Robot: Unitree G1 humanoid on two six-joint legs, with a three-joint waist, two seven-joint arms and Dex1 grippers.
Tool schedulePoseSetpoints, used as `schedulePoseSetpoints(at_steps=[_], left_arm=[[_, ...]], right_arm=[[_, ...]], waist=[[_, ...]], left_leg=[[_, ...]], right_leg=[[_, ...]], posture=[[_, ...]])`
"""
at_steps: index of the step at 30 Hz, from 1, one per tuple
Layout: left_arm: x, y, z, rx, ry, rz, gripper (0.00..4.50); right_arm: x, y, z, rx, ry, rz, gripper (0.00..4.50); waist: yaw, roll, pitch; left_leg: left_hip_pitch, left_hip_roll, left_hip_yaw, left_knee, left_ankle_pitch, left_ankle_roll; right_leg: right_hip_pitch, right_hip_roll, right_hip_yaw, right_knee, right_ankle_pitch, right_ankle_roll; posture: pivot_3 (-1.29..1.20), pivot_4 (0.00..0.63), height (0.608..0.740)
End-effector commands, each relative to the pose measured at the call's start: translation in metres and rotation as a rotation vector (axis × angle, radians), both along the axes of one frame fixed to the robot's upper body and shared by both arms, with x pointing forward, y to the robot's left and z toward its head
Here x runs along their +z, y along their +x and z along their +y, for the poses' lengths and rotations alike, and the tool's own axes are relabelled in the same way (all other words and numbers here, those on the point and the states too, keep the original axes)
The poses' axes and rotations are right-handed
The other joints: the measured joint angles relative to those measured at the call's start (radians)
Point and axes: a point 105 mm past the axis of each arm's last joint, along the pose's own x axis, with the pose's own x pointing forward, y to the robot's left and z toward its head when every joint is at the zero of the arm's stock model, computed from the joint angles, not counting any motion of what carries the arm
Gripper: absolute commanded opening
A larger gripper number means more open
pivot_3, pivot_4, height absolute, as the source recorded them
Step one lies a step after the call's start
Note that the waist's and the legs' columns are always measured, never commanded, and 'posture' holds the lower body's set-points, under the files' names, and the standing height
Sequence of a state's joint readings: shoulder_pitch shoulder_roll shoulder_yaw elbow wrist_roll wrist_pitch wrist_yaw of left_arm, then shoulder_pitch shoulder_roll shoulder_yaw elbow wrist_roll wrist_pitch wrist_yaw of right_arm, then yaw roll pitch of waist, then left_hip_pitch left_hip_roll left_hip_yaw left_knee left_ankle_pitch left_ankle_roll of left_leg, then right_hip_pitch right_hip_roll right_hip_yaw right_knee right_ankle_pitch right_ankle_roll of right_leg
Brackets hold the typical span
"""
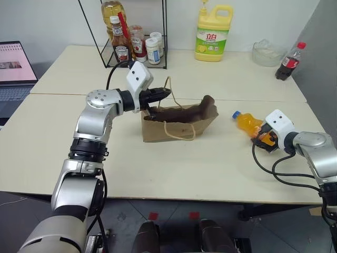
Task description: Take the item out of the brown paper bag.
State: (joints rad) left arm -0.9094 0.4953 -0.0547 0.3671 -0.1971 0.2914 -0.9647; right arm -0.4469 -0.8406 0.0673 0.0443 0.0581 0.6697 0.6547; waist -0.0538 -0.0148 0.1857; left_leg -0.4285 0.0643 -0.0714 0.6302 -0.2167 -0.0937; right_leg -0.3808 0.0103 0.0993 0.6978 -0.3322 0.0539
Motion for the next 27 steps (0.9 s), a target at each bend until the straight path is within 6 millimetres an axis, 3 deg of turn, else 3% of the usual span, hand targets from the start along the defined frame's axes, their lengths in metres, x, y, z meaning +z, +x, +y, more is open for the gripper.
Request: schedulePoseSetpoints(at_steps=[1,7,12,19,22,27], left_arm=[[0.011,-0.003,0.001,0.0,-0.009,-0.052,0.0],[0.011,-0.001,0.004,0.018,-0.009,-0.049,0.0],[0.017,0.002,0.01,0.028,-0.039,-0.038,1.26],[0.033,-0.001,0.029,0.036,-0.101,-0.003,3.45],[0.04,-0.004,0.041,0.061,-0.16,0.018,4.37],[0.054,0.0,0.074,0.242,-0.249,-0.042,4.46]], right_arm=[[0.025,-0.001,0.006,0.039,0.008,-0.072,4.49],[0.05,-0.005,0.024,0.084,0.102,-0.168,4.49],[0.074,-0.005,0.036,0.069,0.21,-0.299,4.5],[0.076,-0.009,0.041,0.05,0.249,-0.367,4.5],[0.068,-0.018,0.055,0.08,0.277,-0.372,4.5],[0.063,-0.03,0.073,0.084,0.33,-0.427,4.5]], waist=[[0.0,0.0,0.0],[0.001,0.0,0.0],[0.001,0.0,0.0],[0.0,0.0,0.0],[-0.001,0.0,0.0],[-0.001,0.0,0.0]], left_leg=[[0.0,0.0,0.0,0.0,0.0,0.0],[0.0,0.0,0.0,0.0,0.001,-0.001],[0.0,0.0,0.0,0.0,0.0,-0.001],[0.0,0.0,0.0,0.0,0.0,-0.001],[0.0,0.0,-0.001,0.0,0.0,-0.001],[0.0,0.0,-0.001,0.001,0.0,-0.001]], right_leg=[[0.0,0.0,0.0,0.0,0.0,0.0],[0.0,0.0,0.0,0.0,0.0,0.0],[0.001,0.0,0.0,0.0,0.0,0.0],[0.001,0.0,-0.001,0.001,0.0,0.0],[0.001,0.0,-0.001,0.001,0.0,0.0],[0.001,0.0,-0.001,0.001,0.0,0.0]], posture=[[0.0,0.15,0.74],[0.0,0.15,0.74],[0.0,0.15,0.74],[0.0,0.15,0.74],[0.0,0.15,0.74],[0.0,0.15,0.74]])
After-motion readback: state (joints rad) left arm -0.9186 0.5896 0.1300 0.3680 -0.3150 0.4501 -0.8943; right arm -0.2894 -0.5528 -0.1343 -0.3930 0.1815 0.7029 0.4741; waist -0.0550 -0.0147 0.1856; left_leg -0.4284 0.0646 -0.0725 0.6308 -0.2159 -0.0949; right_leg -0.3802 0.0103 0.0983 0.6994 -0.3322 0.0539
